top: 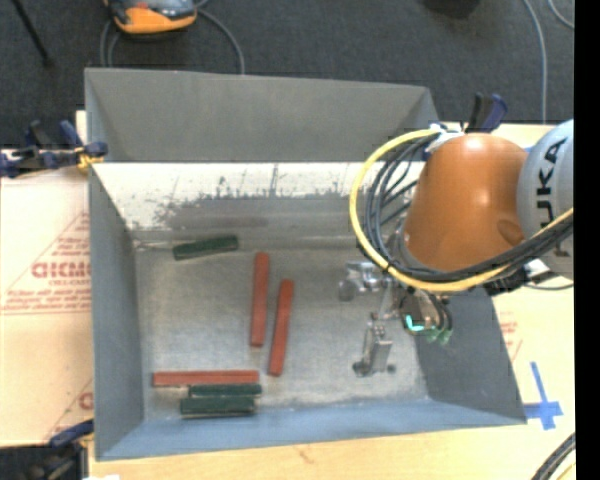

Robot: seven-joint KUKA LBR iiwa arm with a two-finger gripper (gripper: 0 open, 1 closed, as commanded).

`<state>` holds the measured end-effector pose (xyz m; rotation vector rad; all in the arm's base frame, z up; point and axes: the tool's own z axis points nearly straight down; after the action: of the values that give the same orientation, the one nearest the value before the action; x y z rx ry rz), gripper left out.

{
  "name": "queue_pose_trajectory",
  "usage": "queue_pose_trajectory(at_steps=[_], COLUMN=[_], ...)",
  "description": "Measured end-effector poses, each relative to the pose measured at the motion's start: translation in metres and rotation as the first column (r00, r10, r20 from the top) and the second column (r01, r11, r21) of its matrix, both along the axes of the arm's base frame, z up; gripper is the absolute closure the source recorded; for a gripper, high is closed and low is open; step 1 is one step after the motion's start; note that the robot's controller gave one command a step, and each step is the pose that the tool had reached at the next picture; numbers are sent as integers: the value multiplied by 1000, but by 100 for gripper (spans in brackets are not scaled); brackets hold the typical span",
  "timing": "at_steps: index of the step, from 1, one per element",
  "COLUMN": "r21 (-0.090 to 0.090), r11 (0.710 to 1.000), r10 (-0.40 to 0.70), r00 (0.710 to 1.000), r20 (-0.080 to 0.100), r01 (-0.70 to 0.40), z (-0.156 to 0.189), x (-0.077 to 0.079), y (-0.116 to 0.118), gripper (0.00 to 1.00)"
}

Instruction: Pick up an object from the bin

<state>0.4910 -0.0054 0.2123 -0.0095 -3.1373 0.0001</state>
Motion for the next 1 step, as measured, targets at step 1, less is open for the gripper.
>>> queue_pose_trajectory(at_steps=[1], r21=[0], r11=[1000], r10=[0], r00=[1000], r20=[7], r01=[0], z=[3], x=[1], y=[0], gripper=[0])
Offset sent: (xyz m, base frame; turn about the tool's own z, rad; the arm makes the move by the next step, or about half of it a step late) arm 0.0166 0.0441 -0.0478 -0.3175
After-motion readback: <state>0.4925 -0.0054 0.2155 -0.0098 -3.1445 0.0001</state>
